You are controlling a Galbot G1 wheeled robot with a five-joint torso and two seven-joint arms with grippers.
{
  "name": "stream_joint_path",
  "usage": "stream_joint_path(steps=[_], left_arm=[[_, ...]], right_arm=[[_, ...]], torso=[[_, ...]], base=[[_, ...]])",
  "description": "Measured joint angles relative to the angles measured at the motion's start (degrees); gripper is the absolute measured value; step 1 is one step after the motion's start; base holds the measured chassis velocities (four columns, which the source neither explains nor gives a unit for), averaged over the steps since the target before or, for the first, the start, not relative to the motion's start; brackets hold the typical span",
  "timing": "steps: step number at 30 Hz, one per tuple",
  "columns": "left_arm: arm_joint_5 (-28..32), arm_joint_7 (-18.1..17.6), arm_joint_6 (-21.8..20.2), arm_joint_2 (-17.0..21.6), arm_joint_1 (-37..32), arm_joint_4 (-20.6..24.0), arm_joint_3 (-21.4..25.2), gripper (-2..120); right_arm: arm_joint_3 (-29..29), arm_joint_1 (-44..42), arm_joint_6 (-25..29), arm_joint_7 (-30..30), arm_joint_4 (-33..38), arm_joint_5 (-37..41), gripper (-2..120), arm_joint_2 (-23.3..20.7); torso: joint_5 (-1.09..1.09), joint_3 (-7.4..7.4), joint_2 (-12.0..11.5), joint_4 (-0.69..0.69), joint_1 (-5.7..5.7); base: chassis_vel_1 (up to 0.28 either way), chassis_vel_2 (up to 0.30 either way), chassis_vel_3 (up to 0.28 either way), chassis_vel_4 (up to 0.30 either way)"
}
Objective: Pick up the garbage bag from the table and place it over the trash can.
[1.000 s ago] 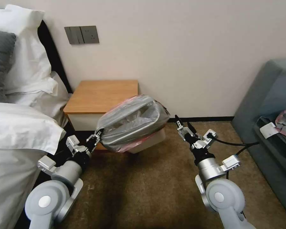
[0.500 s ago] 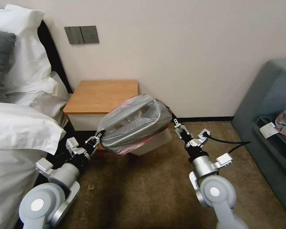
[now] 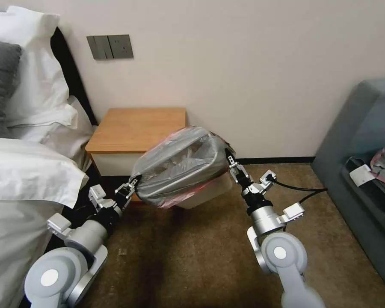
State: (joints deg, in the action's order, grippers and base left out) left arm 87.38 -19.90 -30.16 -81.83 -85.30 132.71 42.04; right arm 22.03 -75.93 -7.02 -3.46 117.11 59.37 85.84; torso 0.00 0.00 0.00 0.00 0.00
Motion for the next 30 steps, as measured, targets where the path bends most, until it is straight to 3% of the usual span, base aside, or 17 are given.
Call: stream_joint_path(steps=[4,6,8,13,15,17,20,30], left_arm=[[-0.12,0.12,0.06,-0.06,-0.06,0.04,-0.06,11],[-0.12,0.12,0.06,-0.06,-0.06,0.04,-0.06,11],[-0.28,0.14,0.10,-0.07,-0.09,0.13,-0.01,11],[-0.41,0.18,0.14,-0.06,-0.06,0.19,0.02,11],[-0.65,0.20,0.17,-0.16,-0.04,0.42,-0.01,11],[-0.72,0.21,0.17,-0.17,-0.05,0.52,-0.03,11],[-0.81,0.24,0.22,-0.26,-0.06,1.12,-0.10,11],[-1.13,0.24,0.40,-0.52,0.06,1.70,-0.72,11]], right_arm=[[-0.01,0.01,0.07,-0.60,-0.33,-0.59,64,0.20],[-0.01,0.01,0.07,-0.60,-0.33,-0.59,64,0.20],[-0.11,0.16,0.22,-1.03,-0.59,-1.21,46,0.32],[-0.15,0.33,0.35,-1.12,-0.70,-1.51,33,0.35],[-0.14,0.69,0.42,-1.15,-1.02,-1.84,20,0.37],[-0.09,0.87,0.46,-1.07,-1.27,-2.10,17,0.38],[0.21,1.45,0.82,-0.59,-2.63,-3.60,2,-0.07],[1.21,1.42,0.98,0.47,-4.77,-7.37,0,-1.78]], torso=[[0.00,0.00,0.00,0.00,0.00],[0.00,0.00,0.00,0.00,0.00],[0.00,0.00,0.00,0.00,0.00],[0.00,0.00,0.00,0.00,0.00],[0.00,0.00,0.00,0.00,0.00],[0.00,0.00,0.00,0.00,0.00],[0.01,0.00,0.00,0.00,0.00],[0.00,0.00,0.00,0.00,0.00]], base=[[0.000,0.000,0.000,0.000],[0.000,0.000,0.000,0.000],[0.000,0.000,0.000,0.000],[0.000,0.000,0.000,0.000],[0.000,0.000,0.000,0.000],[0.000,0.000,0.000,0.000],[0.000,0.000,0.000,0.000],[0.000,0.000,0.000,0.000]])
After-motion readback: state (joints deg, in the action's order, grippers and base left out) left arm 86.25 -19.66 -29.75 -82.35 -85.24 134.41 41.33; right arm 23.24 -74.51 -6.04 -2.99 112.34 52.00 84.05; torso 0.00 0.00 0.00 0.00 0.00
